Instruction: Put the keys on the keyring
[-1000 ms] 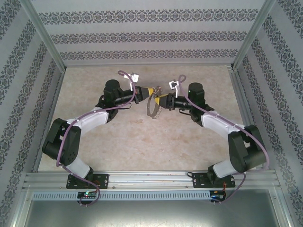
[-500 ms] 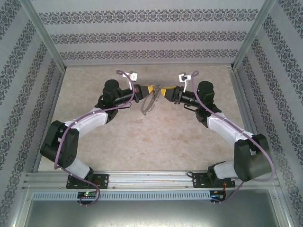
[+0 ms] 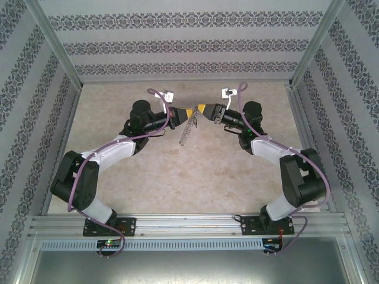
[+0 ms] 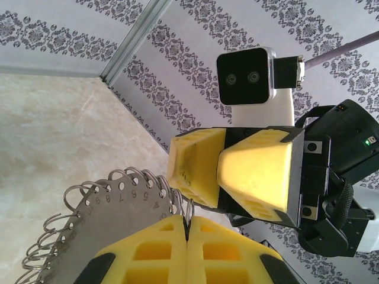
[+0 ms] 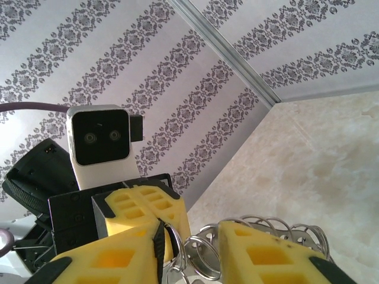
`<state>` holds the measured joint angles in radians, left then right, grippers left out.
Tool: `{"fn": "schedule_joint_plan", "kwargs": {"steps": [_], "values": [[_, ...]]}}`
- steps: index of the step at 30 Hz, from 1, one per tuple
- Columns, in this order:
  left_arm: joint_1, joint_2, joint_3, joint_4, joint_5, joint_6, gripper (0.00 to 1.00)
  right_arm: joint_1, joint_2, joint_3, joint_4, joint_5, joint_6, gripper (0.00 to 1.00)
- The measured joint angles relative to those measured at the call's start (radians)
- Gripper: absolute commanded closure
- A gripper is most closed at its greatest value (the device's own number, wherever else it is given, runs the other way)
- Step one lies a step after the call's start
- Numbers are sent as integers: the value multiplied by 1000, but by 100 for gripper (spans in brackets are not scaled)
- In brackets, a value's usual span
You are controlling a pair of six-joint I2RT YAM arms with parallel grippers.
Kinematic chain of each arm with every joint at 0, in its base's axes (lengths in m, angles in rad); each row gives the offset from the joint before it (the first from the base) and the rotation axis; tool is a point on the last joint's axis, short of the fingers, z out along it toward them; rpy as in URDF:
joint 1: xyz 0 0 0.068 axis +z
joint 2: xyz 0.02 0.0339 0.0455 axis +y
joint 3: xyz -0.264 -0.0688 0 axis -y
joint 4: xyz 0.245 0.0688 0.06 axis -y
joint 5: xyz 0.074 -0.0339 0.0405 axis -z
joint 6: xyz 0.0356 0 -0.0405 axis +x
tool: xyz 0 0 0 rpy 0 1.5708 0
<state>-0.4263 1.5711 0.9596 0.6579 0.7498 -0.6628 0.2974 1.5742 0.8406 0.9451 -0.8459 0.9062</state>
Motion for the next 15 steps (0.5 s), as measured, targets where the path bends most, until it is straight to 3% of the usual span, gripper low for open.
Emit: {"fn": "schedule_joint_plan", "kwargs": {"steps": [15], "values": [[0, -3, 0, -8, -3, 5, 100, 6, -1, -7, 48, 1, 16, 70]]}}
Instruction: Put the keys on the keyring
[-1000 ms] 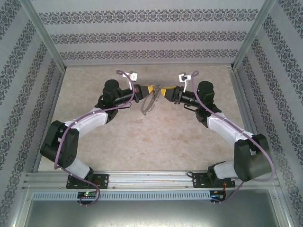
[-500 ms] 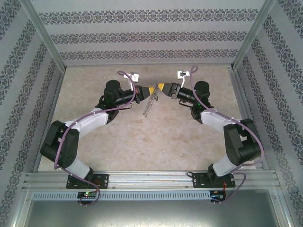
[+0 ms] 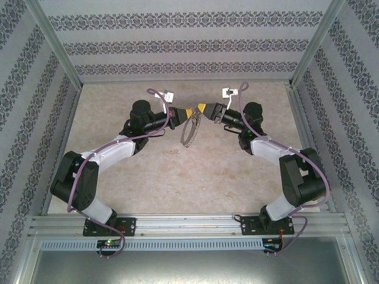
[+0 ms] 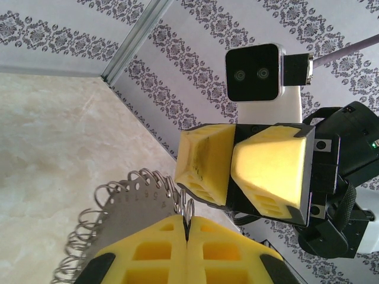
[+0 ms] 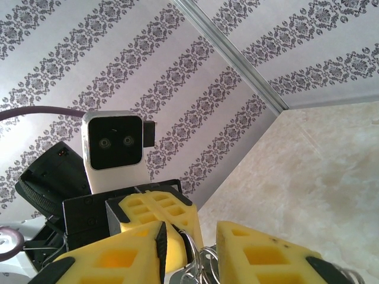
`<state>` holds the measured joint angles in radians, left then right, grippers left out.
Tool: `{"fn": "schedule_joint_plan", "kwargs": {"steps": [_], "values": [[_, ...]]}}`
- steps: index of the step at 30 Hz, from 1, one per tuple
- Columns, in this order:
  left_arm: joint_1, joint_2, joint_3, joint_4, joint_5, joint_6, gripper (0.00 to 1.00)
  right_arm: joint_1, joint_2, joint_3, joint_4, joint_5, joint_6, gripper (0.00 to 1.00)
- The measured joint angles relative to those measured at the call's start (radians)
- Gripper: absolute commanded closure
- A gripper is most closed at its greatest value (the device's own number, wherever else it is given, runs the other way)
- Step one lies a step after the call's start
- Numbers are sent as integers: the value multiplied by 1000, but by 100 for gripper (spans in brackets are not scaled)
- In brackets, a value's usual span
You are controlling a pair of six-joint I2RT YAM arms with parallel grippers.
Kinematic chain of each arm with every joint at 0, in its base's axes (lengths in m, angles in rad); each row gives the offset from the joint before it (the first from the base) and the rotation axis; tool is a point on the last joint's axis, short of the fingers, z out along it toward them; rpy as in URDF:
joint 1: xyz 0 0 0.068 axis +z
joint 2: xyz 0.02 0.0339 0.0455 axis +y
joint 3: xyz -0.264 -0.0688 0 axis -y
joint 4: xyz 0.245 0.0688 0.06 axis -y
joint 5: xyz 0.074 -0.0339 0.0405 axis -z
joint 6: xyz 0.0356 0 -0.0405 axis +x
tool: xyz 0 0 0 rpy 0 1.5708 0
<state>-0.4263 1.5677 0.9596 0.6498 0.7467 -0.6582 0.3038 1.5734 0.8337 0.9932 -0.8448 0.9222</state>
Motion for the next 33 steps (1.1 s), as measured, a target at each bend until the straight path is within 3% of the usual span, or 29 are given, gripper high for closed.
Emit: {"fn": "schedule_joint_plan", "kwargs": {"steps": [21, 33], "values": [[0, -4, 0, -11, 0, 3, 100, 28, 43, 0, 15, 2, 0, 71], [0, -9, 0, -13, 0, 4, 100, 47, 46, 0, 37, -2, 7, 89]]}}
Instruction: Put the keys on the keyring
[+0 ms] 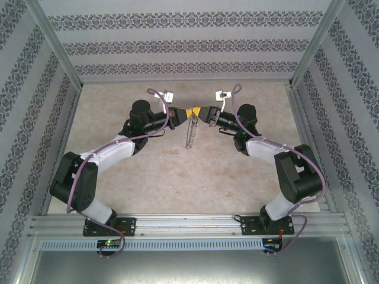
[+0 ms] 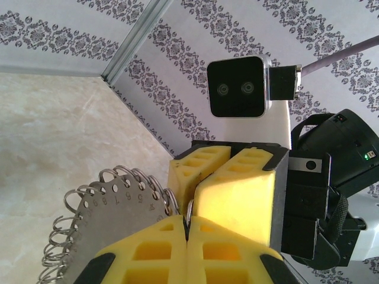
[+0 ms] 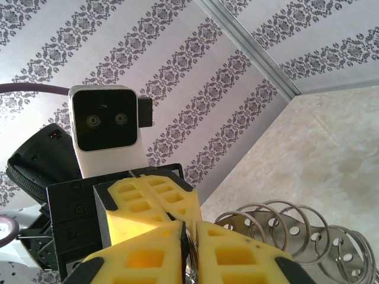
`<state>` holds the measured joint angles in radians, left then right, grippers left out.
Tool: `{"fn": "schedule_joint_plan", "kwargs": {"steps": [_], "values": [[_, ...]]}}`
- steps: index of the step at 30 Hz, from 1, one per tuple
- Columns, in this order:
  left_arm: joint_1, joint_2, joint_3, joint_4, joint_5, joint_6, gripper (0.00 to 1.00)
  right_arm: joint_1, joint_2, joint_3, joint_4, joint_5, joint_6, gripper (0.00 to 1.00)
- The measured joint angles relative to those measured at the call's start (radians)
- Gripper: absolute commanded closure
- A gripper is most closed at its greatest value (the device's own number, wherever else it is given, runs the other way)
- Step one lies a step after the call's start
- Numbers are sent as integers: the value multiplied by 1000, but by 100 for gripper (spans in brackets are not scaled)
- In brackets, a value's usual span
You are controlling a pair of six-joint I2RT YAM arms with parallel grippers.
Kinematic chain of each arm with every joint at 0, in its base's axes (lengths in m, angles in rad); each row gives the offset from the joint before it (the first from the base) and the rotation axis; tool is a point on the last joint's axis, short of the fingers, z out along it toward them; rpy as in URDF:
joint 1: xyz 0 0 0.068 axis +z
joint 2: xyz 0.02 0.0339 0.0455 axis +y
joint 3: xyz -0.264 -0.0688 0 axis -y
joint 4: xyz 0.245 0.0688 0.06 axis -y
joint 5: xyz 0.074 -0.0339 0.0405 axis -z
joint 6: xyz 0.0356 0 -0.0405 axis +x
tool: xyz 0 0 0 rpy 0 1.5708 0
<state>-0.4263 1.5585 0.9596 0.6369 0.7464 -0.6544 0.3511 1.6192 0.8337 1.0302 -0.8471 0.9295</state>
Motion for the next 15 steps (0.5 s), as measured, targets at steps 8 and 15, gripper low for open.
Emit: {"fn": "schedule_joint_plan", "kwargs": {"steps": [8, 15], "values": [[0, 0, 0, -5, -8, 5, 89, -2, 0, 0, 0, -7, 0, 100], [-2, -34, 33, -121, -27, 105, 54, -55, 8, 5, -48, -66, -23, 100]]}}
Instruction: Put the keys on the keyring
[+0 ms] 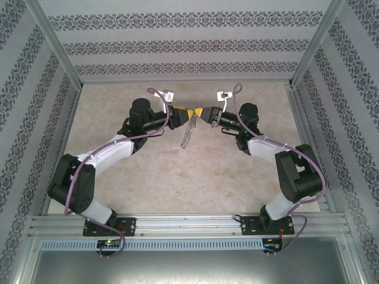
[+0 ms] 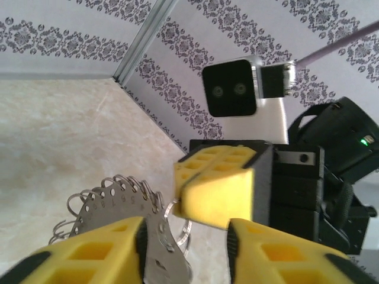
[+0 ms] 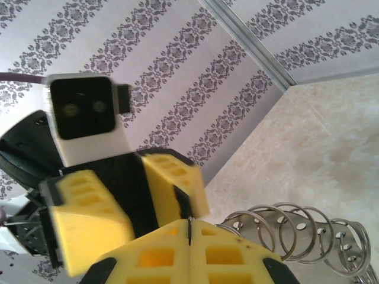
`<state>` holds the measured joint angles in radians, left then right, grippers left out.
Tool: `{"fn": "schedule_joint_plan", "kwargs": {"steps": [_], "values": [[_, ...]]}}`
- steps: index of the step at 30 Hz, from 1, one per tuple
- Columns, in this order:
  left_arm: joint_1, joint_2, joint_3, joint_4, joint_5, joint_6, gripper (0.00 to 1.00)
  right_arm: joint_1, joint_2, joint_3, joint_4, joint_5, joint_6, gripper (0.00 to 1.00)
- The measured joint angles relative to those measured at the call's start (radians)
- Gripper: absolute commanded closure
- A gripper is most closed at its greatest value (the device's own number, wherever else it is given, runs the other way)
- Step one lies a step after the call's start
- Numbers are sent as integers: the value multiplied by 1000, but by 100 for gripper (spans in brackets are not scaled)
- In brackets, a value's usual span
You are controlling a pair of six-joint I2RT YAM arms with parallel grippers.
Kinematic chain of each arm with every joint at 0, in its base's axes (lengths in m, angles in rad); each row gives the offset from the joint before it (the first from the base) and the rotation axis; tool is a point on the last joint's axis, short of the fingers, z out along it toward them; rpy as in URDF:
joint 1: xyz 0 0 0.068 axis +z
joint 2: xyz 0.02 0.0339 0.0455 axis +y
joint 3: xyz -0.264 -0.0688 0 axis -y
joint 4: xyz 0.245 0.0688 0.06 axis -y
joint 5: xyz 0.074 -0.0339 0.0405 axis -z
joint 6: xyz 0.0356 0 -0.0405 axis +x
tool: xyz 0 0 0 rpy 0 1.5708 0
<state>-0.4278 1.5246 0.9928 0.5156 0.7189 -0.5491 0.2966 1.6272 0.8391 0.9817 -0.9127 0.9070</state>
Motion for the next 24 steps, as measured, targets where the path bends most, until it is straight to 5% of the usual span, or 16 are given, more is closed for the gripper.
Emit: {"fn": "schedule_joint_plan", "kwargs": {"steps": [14, 24], "values": [[24, 16, 222, -367, 48, 225, 46, -91, 142, 190, -75, -287, -23, 100], [51, 115, 282, -449, 117, 253, 50, -91, 144, 202, -92, -320, -23, 100]]}}
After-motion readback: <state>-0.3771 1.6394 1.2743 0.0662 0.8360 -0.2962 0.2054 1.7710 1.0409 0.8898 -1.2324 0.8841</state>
